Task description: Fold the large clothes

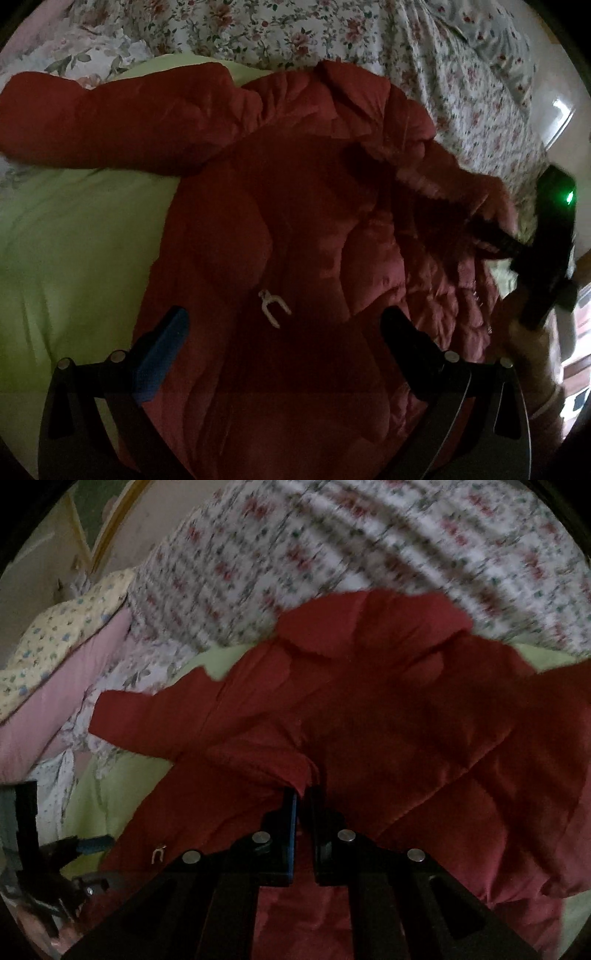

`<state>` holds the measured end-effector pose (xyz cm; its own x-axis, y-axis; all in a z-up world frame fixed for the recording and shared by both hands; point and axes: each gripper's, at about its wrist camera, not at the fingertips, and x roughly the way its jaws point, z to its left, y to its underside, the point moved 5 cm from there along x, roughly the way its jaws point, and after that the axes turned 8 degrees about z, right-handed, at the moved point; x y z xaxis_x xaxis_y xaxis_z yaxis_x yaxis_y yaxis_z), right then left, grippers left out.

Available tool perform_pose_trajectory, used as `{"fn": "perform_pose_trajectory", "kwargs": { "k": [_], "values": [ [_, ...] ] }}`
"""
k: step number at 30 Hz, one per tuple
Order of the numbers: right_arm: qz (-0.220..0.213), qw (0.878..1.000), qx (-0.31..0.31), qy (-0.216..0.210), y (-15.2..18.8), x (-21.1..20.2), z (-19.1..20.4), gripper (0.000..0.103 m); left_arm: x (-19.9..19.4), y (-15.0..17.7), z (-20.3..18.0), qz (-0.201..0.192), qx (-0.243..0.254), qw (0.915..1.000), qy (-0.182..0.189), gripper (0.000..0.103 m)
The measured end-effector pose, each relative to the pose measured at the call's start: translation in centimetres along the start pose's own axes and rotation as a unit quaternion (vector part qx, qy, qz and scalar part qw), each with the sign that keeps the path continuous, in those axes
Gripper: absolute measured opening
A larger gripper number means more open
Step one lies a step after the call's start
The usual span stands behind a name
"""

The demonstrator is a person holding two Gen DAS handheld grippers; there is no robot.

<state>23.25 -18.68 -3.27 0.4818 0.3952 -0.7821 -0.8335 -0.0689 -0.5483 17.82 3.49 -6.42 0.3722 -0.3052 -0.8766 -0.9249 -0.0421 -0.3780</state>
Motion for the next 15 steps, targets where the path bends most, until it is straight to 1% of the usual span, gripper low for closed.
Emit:
{"fn": "perform_pose_trajectory", "kwargs": {
  "k": [5, 8, 11, 13, 15],
  "values": [
    [0.011, 0.999, -0.004, -0.035, 0.2, 2.1, 1.7, 0.006, -0.1, -2.5, 0.7, -0.009, -0.012, 0.9997, 0.019, 0.103],
    [0.018, 0.997, -0.009, -0.069, 0.2, 3.1, 2.7, 0.006, 0.4, -4.4, 1.4, -0.001, -0.029, 0.9983, 0.05, 0.103],
    [0.026, 0.993, -0.011, -0.115, 0.4, 3.8, 3.6, 0.006, 1.0, -6.6, 1.7, -0.002, -0.038, 0.9962, 0.078, 0.103],
    [0.027, 0.991, -0.015, -0.129, 0.5, 4.2, 4.2, 0.006, 1.7, -8.1, 1.7, -0.003, -0.042, 0.9945, 0.096, 0.103],
    [0.031, 0.99, -0.017, -0.134, 0.7, 4.7, 4.5, 0.006, 2.8, -9.7, 1.7, 0.002, -0.045, 0.9922, 0.116, 0.103]
  ]
}}
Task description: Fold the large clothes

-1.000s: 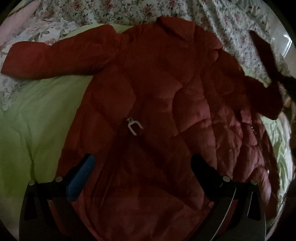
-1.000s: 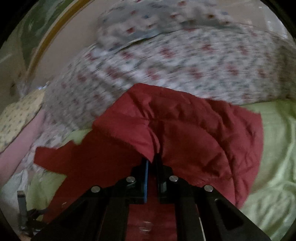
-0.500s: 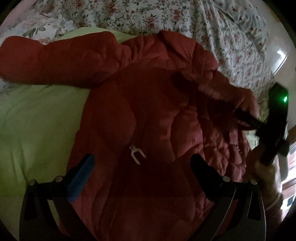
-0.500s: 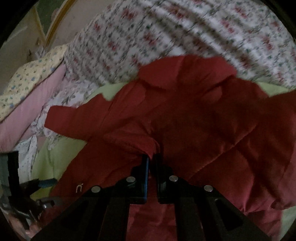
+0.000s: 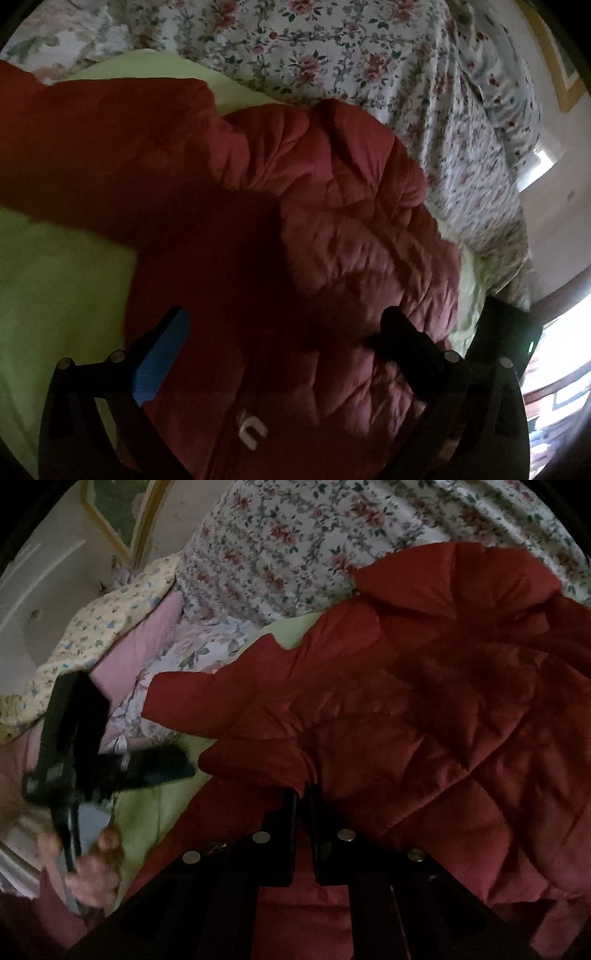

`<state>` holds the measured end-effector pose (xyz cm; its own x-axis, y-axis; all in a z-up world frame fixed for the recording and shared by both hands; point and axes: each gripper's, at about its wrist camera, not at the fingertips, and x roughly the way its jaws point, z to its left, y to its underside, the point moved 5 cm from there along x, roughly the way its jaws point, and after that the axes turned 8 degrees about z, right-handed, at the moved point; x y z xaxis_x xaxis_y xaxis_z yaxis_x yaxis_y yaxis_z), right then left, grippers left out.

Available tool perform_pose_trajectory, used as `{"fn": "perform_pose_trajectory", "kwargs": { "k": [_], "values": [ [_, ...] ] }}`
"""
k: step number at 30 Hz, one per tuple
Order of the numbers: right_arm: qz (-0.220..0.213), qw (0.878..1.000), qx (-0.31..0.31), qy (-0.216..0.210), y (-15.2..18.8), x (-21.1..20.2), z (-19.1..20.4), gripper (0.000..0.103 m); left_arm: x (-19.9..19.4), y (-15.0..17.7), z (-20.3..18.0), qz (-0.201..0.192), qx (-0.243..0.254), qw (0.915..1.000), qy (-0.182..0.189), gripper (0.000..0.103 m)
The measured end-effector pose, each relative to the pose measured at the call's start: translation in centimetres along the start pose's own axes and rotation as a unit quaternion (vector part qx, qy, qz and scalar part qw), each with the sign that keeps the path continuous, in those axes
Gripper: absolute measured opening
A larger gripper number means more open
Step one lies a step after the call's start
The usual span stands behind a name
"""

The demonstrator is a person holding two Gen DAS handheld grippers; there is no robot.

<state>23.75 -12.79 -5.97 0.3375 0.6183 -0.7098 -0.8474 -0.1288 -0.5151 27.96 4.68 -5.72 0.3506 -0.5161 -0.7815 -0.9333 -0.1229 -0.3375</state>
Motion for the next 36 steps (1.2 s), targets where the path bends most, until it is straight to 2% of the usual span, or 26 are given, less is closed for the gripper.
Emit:
{"fn": "perform_pose_trajectory", "kwargs": {
  "k": [2, 4, 5, 6, 7, 10, 11, 13, 15, 18, 20, 22, 24, 26, 29, 31, 32, 34, 36],
  "values": [
    [0.001, 1.0, 0.003, -0.004, 0.1, 0.4, -0.1, 0.007, 1.3, -1.1, 0.5, 0.014, -0.011, 0.9998, 0.009, 0.1],
    [0.003, 1.0, 0.005, -0.007, 0.1, 0.6, -0.2, 0.007, 2.6, -2.1, 0.6, 0.029, -0.021, 0.9988, 0.033, 0.081],
    [0.003, 1.0, 0.006, -0.008, 0.2, 0.6, -0.3, 0.007, 3.0, -2.4, 0.6, 0.034, -0.023, 0.9984, 0.04, 0.076],
    [0.003, 1.0, 0.006, -0.009, 0.2, 0.6, -0.3, 0.008, 3.5, -2.7, 0.6, 0.039, -0.025, 0.9979, 0.044, 0.062],
    [0.003, 1.0, 0.007, -0.01, 0.3, 0.6, -0.3, 0.008, 4.1, -2.9, 0.6, 0.045, -0.024, 0.9977, 0.045, 0.041],
    [0.005, 1.0, 0.009, -0.007, 0.4, 0.6, -0.4, 0.012, 4.5, -3.1, 0.3, 0.045, -0.024, 0.9971, 0.056, 0.019],
    [0.007, 1.0, 0.011, -0.002, 0.4, 0.5, -0.5, 0.013, 4.3, -3.2, 0.1, 0.041, -0.019, 0.9974, 0.056, 0.016],
    [0.011, 1.0, 0.022, 0.001, 0.7, 0.2, -0.9, 0.017, 3.9, -3.2, -0.4, 0.032, -0.002, 0.9985, 0.044, 0.013],
    [0.008, 0.999, 0.036, 0.002, 1.2, -0.7, -1.6, 0.029, 3.3, -3.5, -0.5, 0.021, 0.014, 0.9994, 0.025, 0.013],
    [-0.012, 0.998, 0.06, 0.025, 1.6, -3.3, -3.4, 0.029, 2.1, -4.2, 0.0, -0.002, 0.03, 0.9995, -0.007, 0.012],
    [-0.033, 0.995, 0.073, 0.055, 1.4, -5.4, -4.9, 0.029, 1.2, -4.7, 0.2, -0.019, 0.037, 0.9988, -0.025, 0.012],
    [-0.065, 0.988, 0.089, 0.106, 0.8, -8.2, -7.0, 0.033, 1.1, -5.0, 0.3, -0.027, 0.047, 0.9976, -0.042, 0.012],
    [-0.09, 0.978, 0.107, 0.155, 0.2, -10.4, -9.0, 0.046, 1.7, -5.0, 0.3, -0.023, 0.057, 0.9964, -0.059, 0.012],
    [-0.109, 0.969, 0.118, 0.186, -0.3, -11.9, -11.0, 0.047, 2.2, -4.8, 0.4, -0.023, 0.067, 0.9945, -0.077, 0.012],
    [-0.097, 0.961, 0.13, 0.225, -0.6, -11.8, -13.4, 0.047, 2.7, -4.7, 0.7, -0.028, 0.073, 0.9927, -0.092, 0.015],
    [-0.074, 0.959, 0.142, 0.233, -0.3, -10.5, -14.9, 0.046, 2.3, -4.6, 0.8, -0.037, 0.073, 0.9907, -0.108, 0.026],
    [-0.064, 0.959, 0.145, 0.234, -0.2, -9.8, -15.2, 0.046, 1.8, -4.5, 0.8, -0.044, 0.073, 0.9893, -0.118, 0.027],
    [-0.049, 0.958, 0.145, 0.242, 0.4, -8.6, -15.9, 0.047, -0.1, -4.4, 0.6, -0.073, 0.072, 0.9843, -0.144, 0.027],
    [-0.041, 0.957, 0.138, 0.253, 0.6, -7.8, -16.0, 0.05, -2.0, -4.4, 0.2, -0.1, 0.074, 0.9816, -0.145, 0.027]
  ]
}}
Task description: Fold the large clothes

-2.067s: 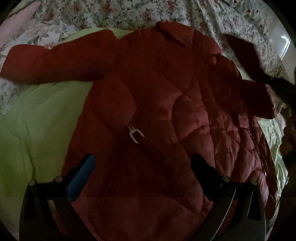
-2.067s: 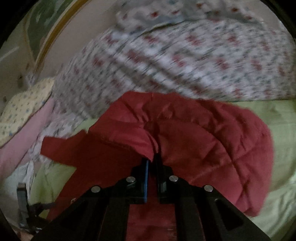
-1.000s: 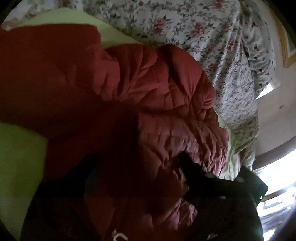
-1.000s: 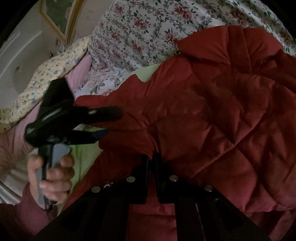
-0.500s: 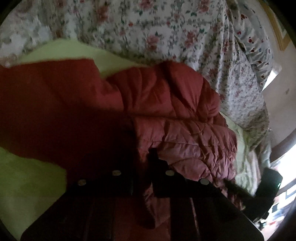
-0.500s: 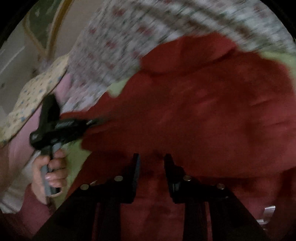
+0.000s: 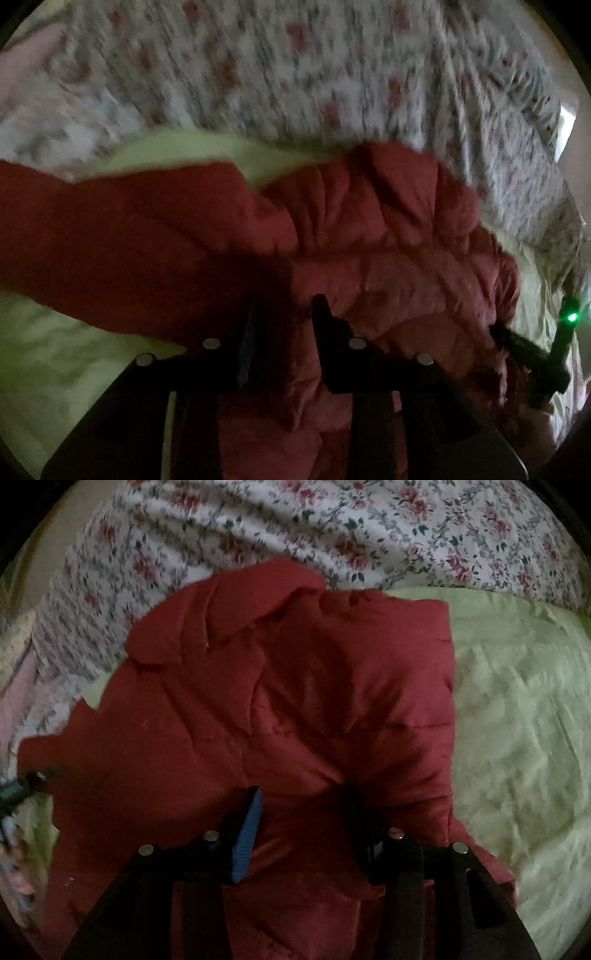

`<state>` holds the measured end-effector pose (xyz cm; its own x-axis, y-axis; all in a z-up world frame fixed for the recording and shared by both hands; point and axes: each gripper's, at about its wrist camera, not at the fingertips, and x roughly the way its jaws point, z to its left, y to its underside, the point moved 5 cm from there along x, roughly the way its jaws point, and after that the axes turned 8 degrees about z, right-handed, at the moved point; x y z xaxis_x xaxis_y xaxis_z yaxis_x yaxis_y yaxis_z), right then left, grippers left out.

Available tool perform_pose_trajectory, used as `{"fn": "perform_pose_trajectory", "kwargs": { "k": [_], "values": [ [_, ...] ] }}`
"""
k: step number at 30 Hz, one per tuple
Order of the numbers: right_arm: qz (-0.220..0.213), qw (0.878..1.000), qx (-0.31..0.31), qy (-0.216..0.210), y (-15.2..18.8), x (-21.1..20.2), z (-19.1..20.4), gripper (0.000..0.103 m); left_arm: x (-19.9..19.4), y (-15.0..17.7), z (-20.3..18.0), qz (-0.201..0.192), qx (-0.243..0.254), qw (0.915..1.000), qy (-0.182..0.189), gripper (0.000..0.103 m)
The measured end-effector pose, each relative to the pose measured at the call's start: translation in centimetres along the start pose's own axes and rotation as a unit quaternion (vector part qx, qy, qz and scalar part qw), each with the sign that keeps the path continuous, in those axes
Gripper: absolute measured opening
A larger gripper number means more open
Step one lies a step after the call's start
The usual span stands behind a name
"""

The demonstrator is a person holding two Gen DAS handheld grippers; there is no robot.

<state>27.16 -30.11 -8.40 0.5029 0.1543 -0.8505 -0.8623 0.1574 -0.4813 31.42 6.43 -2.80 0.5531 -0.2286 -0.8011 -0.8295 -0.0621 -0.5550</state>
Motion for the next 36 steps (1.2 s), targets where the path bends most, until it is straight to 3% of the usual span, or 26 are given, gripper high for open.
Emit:
{"fn": "perform_pose_trajectory", "kwargs": {
  "k": [2, 5, 10, 13, 17, 20, 24, 27, 34, 36],
  "values": [
    [0.001, 1.0, -0.008, 0.007, 0.2, 0.4, 0.2, 0.052, -2.0, -0.5, -0.4, -0.026, 0.002, 0.9991, 0.034, 0.027],
    [0.004, 1.0, -0.016, 0.015, 0.5, 0.8, 0.2, 0.054, -1.5, -0.2, -2.5, -0.009, 0.023, 0.9976, 0.065, 0.027],
    [0.002, 0.999, -0.021, 0.027, 0.7, 1.4, 0.5, 0.054, 3.1, 2.2, -5.6, 0.047, 0.074, 0.9945, 0.056, 0.027],
    [0.001, 0.999, -0.02, 0.026, 0.8, 1.5, 0.5, 0.054, 5.7, 4.0, -5.8, 0.064, 0.096, 0.9932, 0.015, 0.027],
    [-0.008, 0.999, -0.027, 0.039, 0.9, 0.4, 1.2, 0.056, 6.2, 4.5, -5.3, 0.071, 0.094, 0.9928, 0.019, 0.027],
    [-0.041, 0.998, -0.054, 0.014, 1.0, -1.6, 3.6, 0.055, 6.5, 4.7, -5.0, 0.076, 0.097, 0.9922, 0.014, 0.027],
    [-0.018, 0.996, -0.087, 0.014, 1.3, -0.6, 5.8, 0.054, 6.6, 4.9, -4.6, 0.079, 0.085, 0.9929, 0.027, 0.027],
    [0.02, 0.996, -0.081, 0.028, 1.6, 1.9, 5.1, 0.054, 6.5, 5.0, -4.4, 0.08, 0.076, 0.9931, 0.04, 0.027],
    [0.021, 0.996, -0.081, 0.036, 1.7, 2.8, 5.0, 0.054, 5.6, 5.2, -3.9, 0.08, 0.045, 0.992, 0.086, 0.035],
    [0.018, 0.997, -0.072, 0.026, 1.7, 2.3, 4.9, 0.054, 4.8, 5.2, -3.8, 0.079, 0.036, 0.9917, 0.095, 0.041]
  ]
}}
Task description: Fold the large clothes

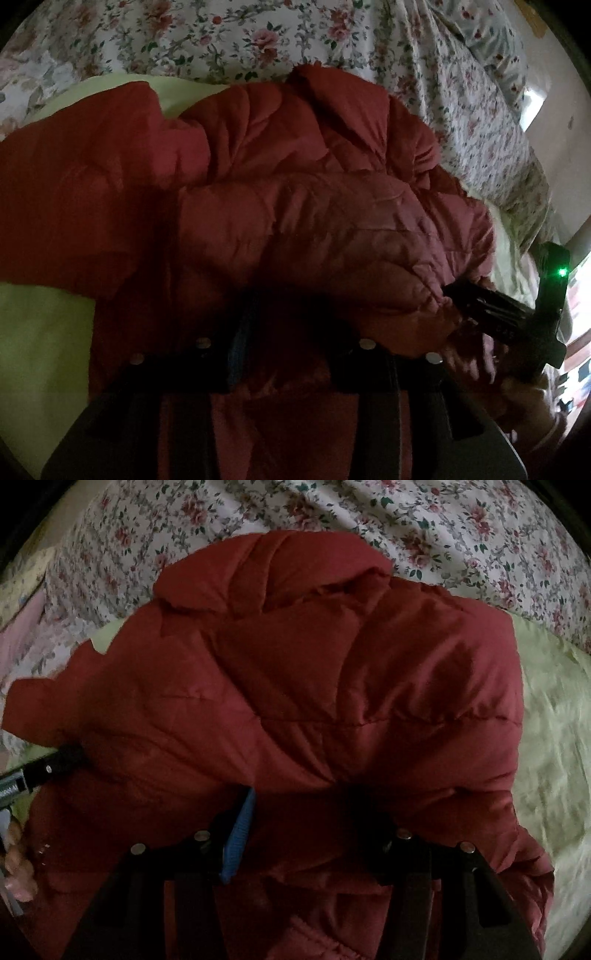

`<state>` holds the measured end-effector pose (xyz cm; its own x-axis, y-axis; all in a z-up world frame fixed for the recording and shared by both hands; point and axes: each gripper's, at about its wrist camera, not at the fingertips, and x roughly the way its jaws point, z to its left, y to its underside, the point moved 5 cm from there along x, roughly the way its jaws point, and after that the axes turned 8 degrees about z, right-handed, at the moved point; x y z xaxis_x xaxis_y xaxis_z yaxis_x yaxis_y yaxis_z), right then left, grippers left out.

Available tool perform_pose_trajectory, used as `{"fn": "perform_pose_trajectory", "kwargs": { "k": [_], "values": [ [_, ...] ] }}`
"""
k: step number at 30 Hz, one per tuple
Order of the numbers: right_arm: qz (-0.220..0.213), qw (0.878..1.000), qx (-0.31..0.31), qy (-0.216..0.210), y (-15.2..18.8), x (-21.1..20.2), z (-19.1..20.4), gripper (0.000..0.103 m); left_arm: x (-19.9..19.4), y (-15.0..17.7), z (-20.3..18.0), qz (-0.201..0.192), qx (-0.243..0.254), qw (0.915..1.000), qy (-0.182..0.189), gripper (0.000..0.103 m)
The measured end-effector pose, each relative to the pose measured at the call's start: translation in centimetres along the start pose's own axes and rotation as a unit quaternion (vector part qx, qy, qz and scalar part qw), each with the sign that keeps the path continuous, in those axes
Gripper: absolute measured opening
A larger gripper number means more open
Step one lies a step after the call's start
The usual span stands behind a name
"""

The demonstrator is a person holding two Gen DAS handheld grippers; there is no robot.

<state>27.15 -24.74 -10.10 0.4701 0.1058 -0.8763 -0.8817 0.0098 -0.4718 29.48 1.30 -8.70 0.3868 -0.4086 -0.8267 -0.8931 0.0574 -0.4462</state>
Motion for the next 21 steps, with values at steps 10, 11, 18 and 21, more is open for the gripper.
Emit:
{"fn": "perform_pose_trajectory", "kwargs": {
  "k": [10, 11, 18, 21],
  "values": [
    [-0.037, 0.997, 0.028, -0.065, 1.9, -5.6, -0.6, 0.054, -3.1, 1.3, 2.7, -0.017, -0.056, 0.9981, 0.015, 0.063],
    [-0.036, 0.997, 0.03, -0.068, 2.1, -5.9, -0.6, 0.054, -3.4, 1.5, 3.4, -0.018, -0.064, 0.9978, 0.004, 0.064],
    [-0.043, 0.995, 0.02, -0.092, 4.4, -9.1, 0.6, 0.054, -6.0, 2.5, 10.2, -0.046, -0.136, 0.9888, -0.039, 0.076],
    [-0.044, 0.994, 0.011, -0.099, 5.5, -9.8, 1.3, 0.054, -7.6, 2.9, 13.8, -0.061, -0.178, 0.9805, -0.057, 0.083]
  ]
}}
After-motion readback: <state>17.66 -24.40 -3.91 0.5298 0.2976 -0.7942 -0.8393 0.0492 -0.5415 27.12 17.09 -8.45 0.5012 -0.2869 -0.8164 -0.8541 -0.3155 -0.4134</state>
